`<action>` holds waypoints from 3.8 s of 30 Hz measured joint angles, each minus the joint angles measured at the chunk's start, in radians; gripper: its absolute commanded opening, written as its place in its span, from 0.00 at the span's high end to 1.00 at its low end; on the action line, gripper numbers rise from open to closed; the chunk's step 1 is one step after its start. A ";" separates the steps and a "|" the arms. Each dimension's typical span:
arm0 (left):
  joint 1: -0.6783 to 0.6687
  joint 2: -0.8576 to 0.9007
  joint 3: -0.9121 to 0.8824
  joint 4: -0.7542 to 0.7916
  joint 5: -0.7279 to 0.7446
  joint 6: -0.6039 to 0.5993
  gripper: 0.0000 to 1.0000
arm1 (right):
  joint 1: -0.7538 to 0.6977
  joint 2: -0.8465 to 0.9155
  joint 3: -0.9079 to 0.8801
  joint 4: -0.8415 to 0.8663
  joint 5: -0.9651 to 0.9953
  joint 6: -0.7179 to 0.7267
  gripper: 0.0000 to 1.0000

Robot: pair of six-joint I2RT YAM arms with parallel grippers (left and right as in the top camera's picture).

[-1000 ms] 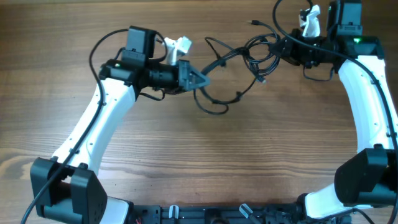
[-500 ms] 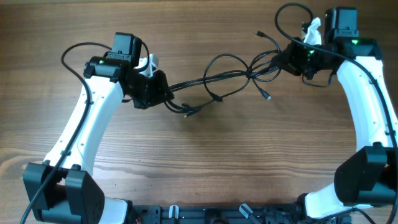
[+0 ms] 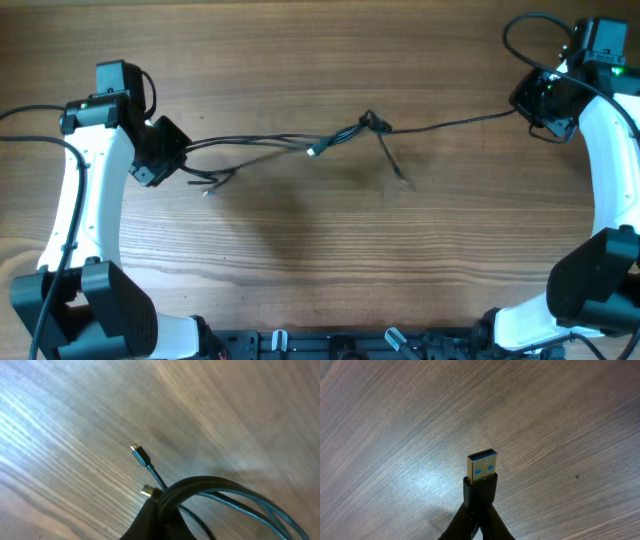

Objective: Untangle cables

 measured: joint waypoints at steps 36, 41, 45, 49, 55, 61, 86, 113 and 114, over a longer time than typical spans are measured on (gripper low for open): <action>-0.586 0.161 0.099 0.392 0.388 0.222 0.17 | 0.163 0.030 0.000 0.008 -0.267 -0.271 0.15; -0.665 0.212 0.099 0.485 0.391 0.217 0.27 | 0.163 0.033 0.000 0.008 -0.267 -0.274 0.15; -0.688 0.212 0.099 0.551 0.346 0.209 0.37 | 0.163 0.033 0.000 0.014 -0.267 -0.274 0.15; -0.734 0.225 0.099 0.612 0.280 0.172 0.45 | 0.163 0.033 0.000 0.015 -0.267 -0.274 0.15; -0.784 0.332 0.099 0.649 0.259 0.110 0.52 | 0.163 0.033 0.000 0.015 -0.267 -0.274 0.15; -0.788 0.360 0.099 0.626 0.251 0.094 0.61 | 0.163 0.033 0.000 0.015 -0.266 -0.274 0.15; -0.882 0.428 0.099 0.746 0.046 -0.068 0.74 | 0.163 0.033 0.000 0.015 -0.265 -0.274 0.15; -0.828 0.346 0.099 0.737 0.233 -0.015 0.96 | 0.163 0.033 0.000 0.012 -0.393 -0.311 0.19; -0.818 0.320 0.099 0.737 0.261 -0.010 0.96 | 0.163 0.033 0.000 0.011 -0.424 -0.327 0.21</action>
